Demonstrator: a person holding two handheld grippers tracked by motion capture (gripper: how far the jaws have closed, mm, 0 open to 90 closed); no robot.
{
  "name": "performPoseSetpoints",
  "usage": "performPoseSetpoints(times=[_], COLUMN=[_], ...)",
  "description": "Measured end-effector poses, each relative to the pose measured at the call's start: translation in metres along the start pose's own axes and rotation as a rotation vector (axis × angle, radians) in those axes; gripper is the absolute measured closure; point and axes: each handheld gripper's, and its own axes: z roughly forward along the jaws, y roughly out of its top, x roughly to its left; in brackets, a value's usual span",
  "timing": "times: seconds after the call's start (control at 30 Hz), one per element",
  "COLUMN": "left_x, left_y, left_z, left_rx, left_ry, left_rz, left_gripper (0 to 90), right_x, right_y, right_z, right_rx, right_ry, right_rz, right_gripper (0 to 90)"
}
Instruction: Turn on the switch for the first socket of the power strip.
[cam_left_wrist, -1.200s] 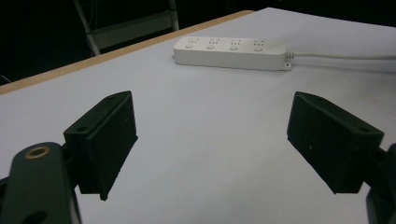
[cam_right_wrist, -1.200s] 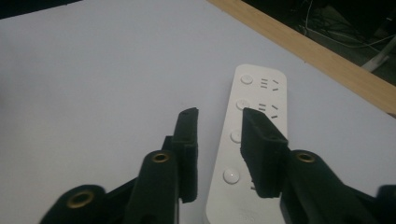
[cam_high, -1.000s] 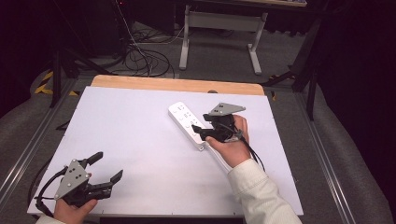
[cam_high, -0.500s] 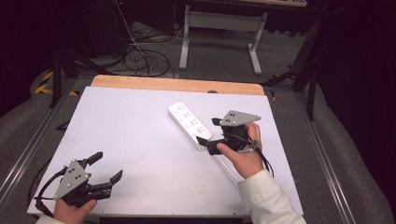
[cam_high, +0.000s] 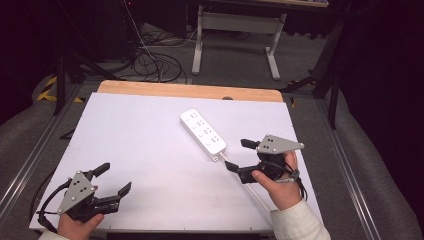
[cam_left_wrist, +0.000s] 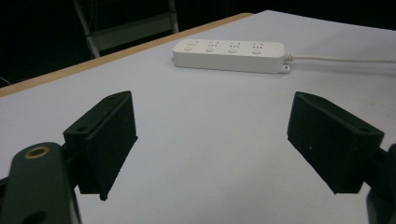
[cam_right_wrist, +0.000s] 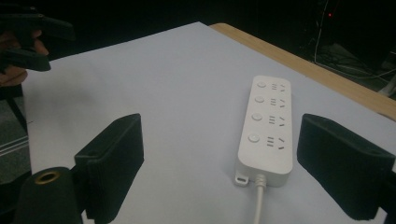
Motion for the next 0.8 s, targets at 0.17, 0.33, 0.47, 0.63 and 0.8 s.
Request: performPoseSetpoints(times=[0.17, 0.33, 0.47, 0.63, 0.8], left_x=[0.000, -0.001, -0.001, -0.001, -0.001], left_y=[0.000, 0.000, 0.000, 0.001, 0.001], left_z=[0.000, -0.001, -0.001, -0.002, -0.002], left_rx=[-0.001, -0.002, 0.000, -0.003, -0.002], left_ry=[-0.005, -0.007, -0.009, -0.015, -0.018], left_rz=[-0.007, -0.011, -0.010, -0.014, -0.010], left_gripper=[16.2, 16.3, 16.3, 16.3, 15.5], right_x=[0.001, 0.000, -0.002, -0.005, -0.009], right_y=[-0.013, -0.028, -0.041, -0.063, -0.084], right_z=[-0.009, -0.017, -0.020, -0.023, -0.022], right_rx=[-0.008, -0.025, -0.033, -0.028, 0.002], right_ry=[0.009, 0.026, 0.014, 0.005, 0.002], right_rz=[0.001, 0.013, 0.022, 0.010, 0.019], right_gripper=[14.7, 15.0, 14.9, 14.4, 10.6])
